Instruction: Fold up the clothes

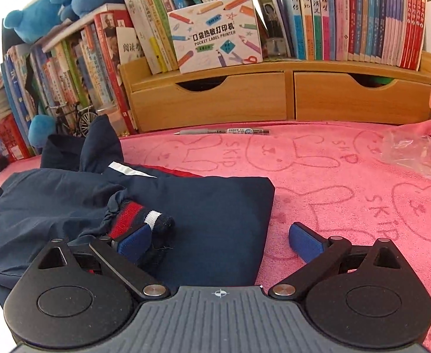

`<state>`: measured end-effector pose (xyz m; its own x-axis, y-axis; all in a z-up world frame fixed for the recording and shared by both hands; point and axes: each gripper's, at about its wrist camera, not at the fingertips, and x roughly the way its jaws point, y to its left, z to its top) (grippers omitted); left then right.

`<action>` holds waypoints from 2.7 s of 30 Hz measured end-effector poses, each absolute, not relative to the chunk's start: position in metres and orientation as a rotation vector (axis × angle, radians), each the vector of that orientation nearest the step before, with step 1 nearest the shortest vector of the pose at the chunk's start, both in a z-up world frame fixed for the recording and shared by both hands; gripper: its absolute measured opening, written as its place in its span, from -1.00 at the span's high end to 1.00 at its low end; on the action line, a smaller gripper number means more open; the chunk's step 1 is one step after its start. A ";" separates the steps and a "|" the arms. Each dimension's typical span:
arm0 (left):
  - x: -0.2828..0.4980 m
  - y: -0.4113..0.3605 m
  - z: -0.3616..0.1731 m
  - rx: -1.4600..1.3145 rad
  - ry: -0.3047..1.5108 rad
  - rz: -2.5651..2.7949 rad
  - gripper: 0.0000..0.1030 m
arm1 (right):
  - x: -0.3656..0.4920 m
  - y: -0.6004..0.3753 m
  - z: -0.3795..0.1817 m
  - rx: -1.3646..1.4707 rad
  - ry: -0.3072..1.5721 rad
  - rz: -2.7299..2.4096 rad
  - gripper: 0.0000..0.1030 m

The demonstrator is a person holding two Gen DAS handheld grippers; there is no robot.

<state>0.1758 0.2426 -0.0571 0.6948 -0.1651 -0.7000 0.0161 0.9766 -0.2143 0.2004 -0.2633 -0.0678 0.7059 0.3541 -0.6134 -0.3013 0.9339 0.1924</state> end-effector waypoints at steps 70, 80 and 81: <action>-0.228 0.109 -0.017 0.289 0.531 -0.304 -1.00 | -0.227 -0.220 -0.035 -0.366 0.370 0.492 -0.57; -0.218 0.091 -0.041 0.415 0.486 -0.126 -1.00 | -0.240 -0.179 -0.056 -0.423 0.302 0.461 -0.77; -0.216 0.095 -0.039 0.381 0.476 -0.108 -1.00 | -0.239 -0.180 -0.056 -0.414 0.283 0.430 -0.77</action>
<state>-0.2163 0.0946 -0.0391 0.8845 -0.0129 -0.4663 0.1889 0.9239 0.3327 -0.2387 -0.1800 -0.0562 0.8722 0.3431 -0.3485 -0.4560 0.8281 -0.3260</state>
